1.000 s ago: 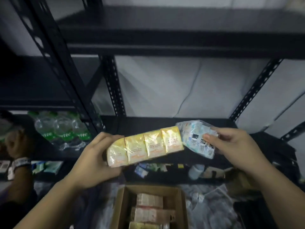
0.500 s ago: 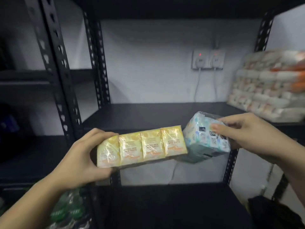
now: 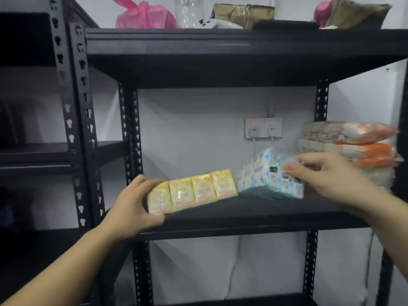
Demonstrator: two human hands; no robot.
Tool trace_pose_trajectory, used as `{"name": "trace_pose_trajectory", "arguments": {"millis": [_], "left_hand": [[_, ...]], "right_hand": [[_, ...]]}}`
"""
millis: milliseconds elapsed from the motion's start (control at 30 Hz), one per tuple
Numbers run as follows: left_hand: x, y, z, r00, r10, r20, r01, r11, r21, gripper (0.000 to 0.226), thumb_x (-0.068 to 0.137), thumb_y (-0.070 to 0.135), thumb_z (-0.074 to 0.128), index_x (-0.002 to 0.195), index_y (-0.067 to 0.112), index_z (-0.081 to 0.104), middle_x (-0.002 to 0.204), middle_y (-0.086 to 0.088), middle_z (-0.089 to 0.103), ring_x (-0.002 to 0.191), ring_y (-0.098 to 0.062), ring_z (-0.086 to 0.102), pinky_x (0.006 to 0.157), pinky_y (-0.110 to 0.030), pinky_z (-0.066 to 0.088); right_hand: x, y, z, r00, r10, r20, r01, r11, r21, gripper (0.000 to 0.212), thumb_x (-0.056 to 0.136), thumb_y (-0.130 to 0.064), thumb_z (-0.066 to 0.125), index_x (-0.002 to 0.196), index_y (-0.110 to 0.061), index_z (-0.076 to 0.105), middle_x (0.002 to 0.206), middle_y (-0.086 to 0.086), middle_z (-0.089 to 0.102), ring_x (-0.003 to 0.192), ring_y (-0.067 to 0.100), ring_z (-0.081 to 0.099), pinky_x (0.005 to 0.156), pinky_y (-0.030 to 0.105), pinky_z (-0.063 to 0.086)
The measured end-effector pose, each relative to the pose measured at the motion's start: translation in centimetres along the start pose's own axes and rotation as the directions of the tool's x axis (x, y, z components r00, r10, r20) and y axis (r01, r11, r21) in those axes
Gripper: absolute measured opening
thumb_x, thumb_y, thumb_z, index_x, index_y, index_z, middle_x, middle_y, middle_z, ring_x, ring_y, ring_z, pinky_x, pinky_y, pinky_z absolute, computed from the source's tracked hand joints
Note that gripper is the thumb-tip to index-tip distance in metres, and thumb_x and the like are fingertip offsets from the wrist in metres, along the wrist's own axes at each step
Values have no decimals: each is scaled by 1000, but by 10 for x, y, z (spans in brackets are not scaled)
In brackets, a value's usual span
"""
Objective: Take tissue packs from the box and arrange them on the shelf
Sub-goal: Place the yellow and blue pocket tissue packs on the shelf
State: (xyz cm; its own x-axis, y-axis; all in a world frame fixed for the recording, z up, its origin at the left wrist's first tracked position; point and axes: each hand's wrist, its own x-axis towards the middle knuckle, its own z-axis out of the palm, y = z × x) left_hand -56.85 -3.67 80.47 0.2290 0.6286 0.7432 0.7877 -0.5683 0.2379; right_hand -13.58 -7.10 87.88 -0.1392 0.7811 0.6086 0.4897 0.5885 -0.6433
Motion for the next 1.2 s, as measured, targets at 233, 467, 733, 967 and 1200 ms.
{"name": "trace_pose_trajectory", "arguments": {"millis": [233, 467, 733, 967, 1200], "left_hand": [[7, -26, 40, 992, -25, 123, 23, 1000, 20, 88, 66, 44, 91, 143, 42, 50, 125, 29, 43, 117, 6, 48, 94, -25, 50], [13, -37, 49, 990, -43, 138, 47, 999, -26, 80, 68, 66, 85, 139, 43, 56, 131, 29, 48, 122, 8, 49, 98, -18, 42], [20, -46, 57, 981, -135, 139, 124, 989, 83, 65, 74, 54, 85, 129, 44, 52, 130, 27, 46, 116, 1, 49, 96, -27, 49], [33, -48, 69, 976, -177, 129, 145, 963, 228, 74, 78, 55, 77, 142, 34, 47, 145, 11, 46, 137, -18, 42, 117, -42, 38], [56, -6, 90, 975, -72, 210, -41, 870, 491, 69, 92, 77, 42, 152, 43, 40, 154, 10, 48, 148, -19, 37, 117, -74, -1]], "right_hand": [[1, 42, 51, 999, 42, 9, -41, 998, -50, 12, 95, -25, 73, 95, -36, 77, 84, -22, 78, 82, -6, 73, 68, 8, 49], [9, 77, 72, 991, 120, 60, -118, 992, -43, 30, 89, -36, 78, 119, -37, 75, 108, -19, 78, 105, 2, 72, 98, 43, 57], [17, 107, 95, 983, 173, 55, -167, 982, -87, 43, 87, -35, 81, 128, -35, 70, 118, -21, 74, 112, 0, 69, 101, 44, 56], [26, 105, 111, 962, 273, -13, -270, 942, -198, 51, 85, -37, 77, 134, -40, 64, 133, -14, 64, 116, 11, 62, 91, 29, 51], [36, 84, 139, 956, 264, -126, -293, 874, -389, 76, 56, -80, 79, 113, -36, 54, 117, -10, 48, 113, 14, 46, 81, 37, 47]]}}
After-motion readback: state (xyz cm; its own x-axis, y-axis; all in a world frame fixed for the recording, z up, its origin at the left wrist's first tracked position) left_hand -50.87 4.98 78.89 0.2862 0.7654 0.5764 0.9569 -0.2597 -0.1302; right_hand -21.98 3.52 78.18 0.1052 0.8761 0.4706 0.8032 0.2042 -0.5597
